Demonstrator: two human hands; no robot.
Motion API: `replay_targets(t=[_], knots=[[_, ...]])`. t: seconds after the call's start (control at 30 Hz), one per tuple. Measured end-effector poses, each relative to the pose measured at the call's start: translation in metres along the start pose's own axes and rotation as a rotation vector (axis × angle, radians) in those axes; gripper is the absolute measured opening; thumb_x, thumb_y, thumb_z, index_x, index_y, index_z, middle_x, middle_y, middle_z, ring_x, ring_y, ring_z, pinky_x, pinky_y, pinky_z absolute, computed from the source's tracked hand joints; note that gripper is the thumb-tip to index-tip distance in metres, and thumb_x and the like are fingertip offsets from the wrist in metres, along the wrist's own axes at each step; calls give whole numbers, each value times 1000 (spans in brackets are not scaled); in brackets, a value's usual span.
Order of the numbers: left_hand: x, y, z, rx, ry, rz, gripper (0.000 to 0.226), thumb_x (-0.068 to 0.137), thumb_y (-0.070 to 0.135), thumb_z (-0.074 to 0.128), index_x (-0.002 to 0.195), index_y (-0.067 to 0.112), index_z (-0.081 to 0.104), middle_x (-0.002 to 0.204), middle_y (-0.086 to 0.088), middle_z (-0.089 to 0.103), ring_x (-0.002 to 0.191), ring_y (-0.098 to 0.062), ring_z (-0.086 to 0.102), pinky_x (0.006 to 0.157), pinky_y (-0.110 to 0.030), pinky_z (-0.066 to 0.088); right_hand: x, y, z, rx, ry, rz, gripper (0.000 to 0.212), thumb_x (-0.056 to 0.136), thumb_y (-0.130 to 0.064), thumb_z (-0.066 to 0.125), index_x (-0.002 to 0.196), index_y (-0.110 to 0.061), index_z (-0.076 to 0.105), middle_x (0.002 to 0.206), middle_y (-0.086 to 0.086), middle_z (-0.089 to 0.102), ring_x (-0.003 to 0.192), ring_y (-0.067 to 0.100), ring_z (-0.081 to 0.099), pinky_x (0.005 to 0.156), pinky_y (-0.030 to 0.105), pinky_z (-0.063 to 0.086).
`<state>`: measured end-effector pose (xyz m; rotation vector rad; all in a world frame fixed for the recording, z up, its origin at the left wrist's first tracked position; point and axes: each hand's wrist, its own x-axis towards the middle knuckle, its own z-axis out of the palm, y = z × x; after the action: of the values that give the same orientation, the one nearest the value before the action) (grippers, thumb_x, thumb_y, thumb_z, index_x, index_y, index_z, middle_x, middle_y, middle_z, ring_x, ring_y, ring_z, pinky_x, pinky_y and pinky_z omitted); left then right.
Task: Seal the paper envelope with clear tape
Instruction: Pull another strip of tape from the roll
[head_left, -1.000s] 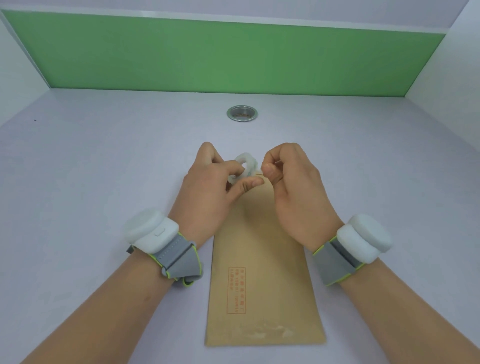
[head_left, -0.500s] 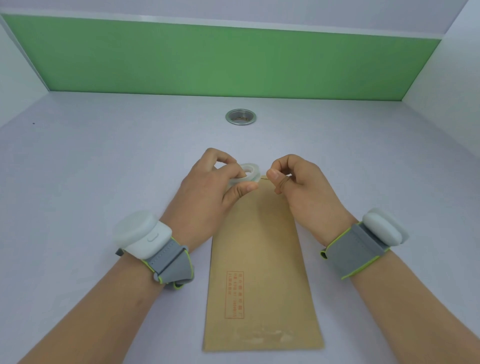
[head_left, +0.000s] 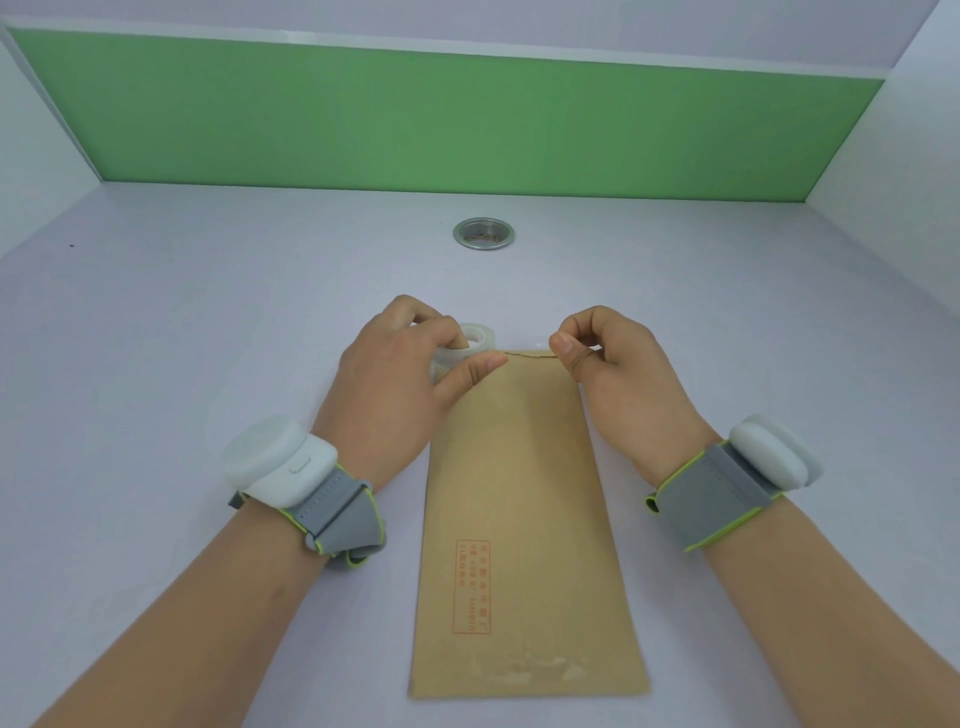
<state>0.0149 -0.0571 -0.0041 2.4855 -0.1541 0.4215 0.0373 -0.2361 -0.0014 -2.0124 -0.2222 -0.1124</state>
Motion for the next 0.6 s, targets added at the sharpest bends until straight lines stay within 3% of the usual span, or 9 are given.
replay_targets(t=[0.3, 0.43, 0.6], knots=[[-1, 1, -1, -2, 89, -53, 42, 75, 59, 56, 78, 18, 64, 97, 0, 55, 83, -19, 50, 72, -27, 34, 0, 2, 2, -15, 19, -2, 9, 93, -17, 50, 86, -15, 54, 79, -12, 51, 78, 4, 47, 72, 18, 38], [1, -3, -4, 40, 137, -95, 44, 74, 60, 58, 74, 16, 63, 95, -1, 55, 81, -17, 51, 70, -26, 34, 4, 5, -5, -21, 83, 42, 9, 94, -18, 48, 86, -16, 53, 76, -12, 50, 72, 6, 46, 66, 21, 37], [4, -16, -10, 51, 193, -95, 45, 76, 58, 59, 66, 14, 58, 92, -2, 60, 80, -20, 55, 73, -35, 45, 10, 12, -21, 20, 131, 111, 11, 94, -20, 47, 85, -16, 53, 79, -8, 49, 69, 10, 44, 60, 22, 34]])
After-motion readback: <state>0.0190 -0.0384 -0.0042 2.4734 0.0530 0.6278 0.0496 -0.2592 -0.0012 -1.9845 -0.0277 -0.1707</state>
